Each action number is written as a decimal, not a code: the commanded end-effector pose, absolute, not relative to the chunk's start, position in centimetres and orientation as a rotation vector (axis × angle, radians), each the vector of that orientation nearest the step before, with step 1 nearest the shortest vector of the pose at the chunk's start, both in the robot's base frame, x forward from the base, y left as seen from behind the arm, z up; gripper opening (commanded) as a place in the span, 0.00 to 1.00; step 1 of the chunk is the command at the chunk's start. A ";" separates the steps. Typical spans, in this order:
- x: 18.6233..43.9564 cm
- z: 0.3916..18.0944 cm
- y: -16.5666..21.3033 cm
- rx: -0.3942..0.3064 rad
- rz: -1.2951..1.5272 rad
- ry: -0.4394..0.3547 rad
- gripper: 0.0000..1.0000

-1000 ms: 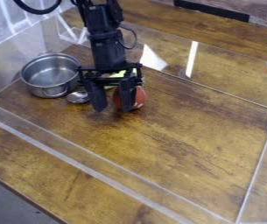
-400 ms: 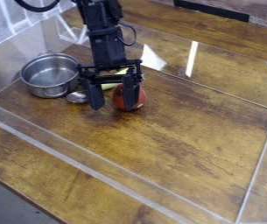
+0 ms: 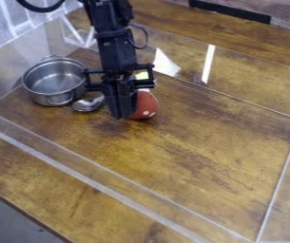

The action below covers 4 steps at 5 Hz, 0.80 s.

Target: Put the mushroom in the silver pot

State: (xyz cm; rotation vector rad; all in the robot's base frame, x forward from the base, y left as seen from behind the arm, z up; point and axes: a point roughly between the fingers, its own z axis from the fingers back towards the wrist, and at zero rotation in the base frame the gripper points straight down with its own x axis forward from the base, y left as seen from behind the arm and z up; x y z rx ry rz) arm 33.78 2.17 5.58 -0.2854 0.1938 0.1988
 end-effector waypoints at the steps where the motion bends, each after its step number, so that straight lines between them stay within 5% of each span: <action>1: 34.7 10.7 3.4 -0.304 0.206 0.072 0.00; 3: 34.7 15.9 5.8 -0.348 0.254 -0.003 0.00; 4: 34.3 16.2 7.0 -0.356 0.267 -0.010 0.00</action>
